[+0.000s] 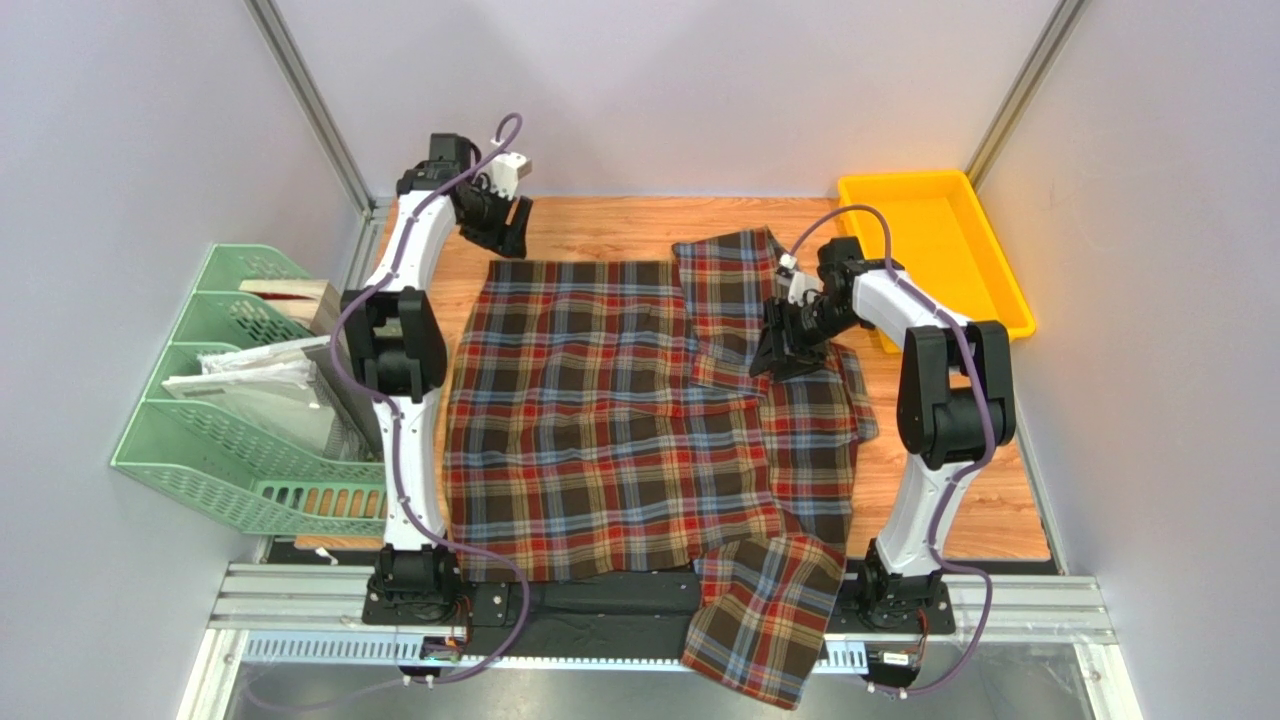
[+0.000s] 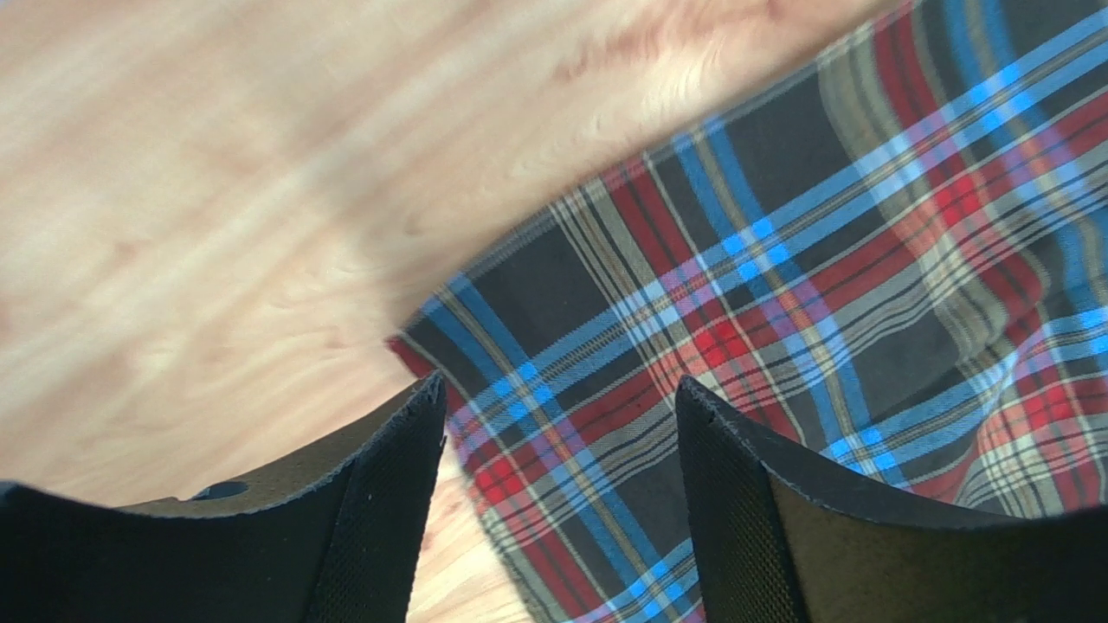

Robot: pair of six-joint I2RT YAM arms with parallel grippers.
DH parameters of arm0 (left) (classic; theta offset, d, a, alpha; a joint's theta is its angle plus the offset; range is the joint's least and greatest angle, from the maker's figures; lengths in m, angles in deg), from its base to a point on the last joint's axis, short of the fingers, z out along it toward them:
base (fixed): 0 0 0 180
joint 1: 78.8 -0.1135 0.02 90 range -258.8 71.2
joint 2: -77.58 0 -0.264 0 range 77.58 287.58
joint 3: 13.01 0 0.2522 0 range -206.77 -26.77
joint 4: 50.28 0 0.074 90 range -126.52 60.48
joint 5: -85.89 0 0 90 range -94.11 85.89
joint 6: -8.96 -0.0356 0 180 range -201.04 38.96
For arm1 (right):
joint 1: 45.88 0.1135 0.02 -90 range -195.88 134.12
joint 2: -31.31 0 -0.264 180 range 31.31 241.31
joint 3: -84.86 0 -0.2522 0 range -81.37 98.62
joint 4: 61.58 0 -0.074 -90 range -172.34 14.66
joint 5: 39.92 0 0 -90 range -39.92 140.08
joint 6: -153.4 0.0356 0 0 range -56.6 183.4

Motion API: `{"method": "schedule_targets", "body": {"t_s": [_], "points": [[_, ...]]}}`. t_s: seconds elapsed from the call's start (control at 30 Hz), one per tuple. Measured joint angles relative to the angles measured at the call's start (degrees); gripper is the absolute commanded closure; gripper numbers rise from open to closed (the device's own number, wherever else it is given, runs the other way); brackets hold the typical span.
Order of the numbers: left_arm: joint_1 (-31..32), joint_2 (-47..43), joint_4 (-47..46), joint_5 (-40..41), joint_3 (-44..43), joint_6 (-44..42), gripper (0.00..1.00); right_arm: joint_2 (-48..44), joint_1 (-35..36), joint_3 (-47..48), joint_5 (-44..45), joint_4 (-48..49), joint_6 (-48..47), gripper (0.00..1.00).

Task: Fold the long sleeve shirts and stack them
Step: Fold the shirt

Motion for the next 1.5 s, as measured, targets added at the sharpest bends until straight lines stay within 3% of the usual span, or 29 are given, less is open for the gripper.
{"method": "schedule_targets", "body": {"t_s": [0.43, 0.67, 1.03, 1.33, 1.43, 1.5], "points": [[-2.78, 5.97, 2.95, 3.37, -1.33, 0.59, 0.30, 0.61, -0.02, -0.07, 1.25, 0.02, 0.00, 0.39], [-3.32, 11.87, 4.83, 5.31, -10.25, 0.59, 0.30, 0.59, -0.02, -0.17, 1.20, -0.42, 0.00, 0.39], [-2.54, 15.10, 7.85, 5.66, -17.25, -0.13, 0.41, 0.59, -0.02, -0.15, 1.29, -1.40, 0.00, 0.38], [1.14, 18.88, 9.88, 12.68, -19.58, -2.23, 0.43, 0.59, -0.02, -0.04, 1.36, -2.14, -0.90, 0.38], [2.12, 18.91, 10.51, 14.10, -20.44, -2.64, 0.48, 0.59, -0.02, -0.02, 1.36, -2.34, -1.09, 0.38], [2.54, 19.10, 11.34, 14.56, -20.44, -3.10, 0.60, 0.59, -0.02, 0.17, 1.36, -2.47, -1.11, 0.38]]}}
